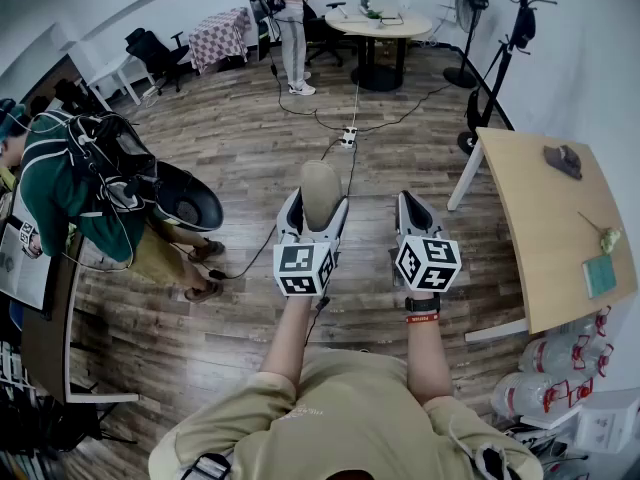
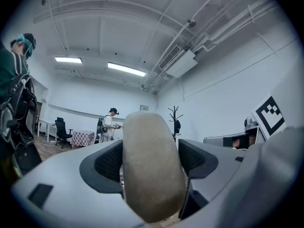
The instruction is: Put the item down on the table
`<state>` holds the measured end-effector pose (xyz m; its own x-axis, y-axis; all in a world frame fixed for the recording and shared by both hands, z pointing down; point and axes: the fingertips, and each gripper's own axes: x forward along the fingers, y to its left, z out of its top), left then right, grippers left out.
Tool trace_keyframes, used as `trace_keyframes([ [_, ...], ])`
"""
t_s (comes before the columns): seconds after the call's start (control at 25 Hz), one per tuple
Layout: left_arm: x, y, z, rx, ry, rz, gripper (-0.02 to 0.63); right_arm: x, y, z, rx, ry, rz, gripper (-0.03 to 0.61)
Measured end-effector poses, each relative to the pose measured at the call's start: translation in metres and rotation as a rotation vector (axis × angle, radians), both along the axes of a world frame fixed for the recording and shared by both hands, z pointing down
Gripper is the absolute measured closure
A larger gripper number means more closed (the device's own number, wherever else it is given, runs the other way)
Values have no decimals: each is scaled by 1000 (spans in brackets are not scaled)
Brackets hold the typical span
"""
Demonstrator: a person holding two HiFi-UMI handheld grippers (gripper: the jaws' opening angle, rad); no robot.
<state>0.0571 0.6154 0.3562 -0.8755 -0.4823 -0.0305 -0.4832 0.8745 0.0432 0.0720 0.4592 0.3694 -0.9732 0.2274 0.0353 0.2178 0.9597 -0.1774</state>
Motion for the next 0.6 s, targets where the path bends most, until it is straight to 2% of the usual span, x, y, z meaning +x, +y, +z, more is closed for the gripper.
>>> trace_keyframes([
  [0.32,15,-35,1,21,-13,1,252,10,-44,0,-14,-16,6,562],
  [0.6,-4,-53,15,19,2,5,252,-8,-60,14,-28,2,-13,562],
])
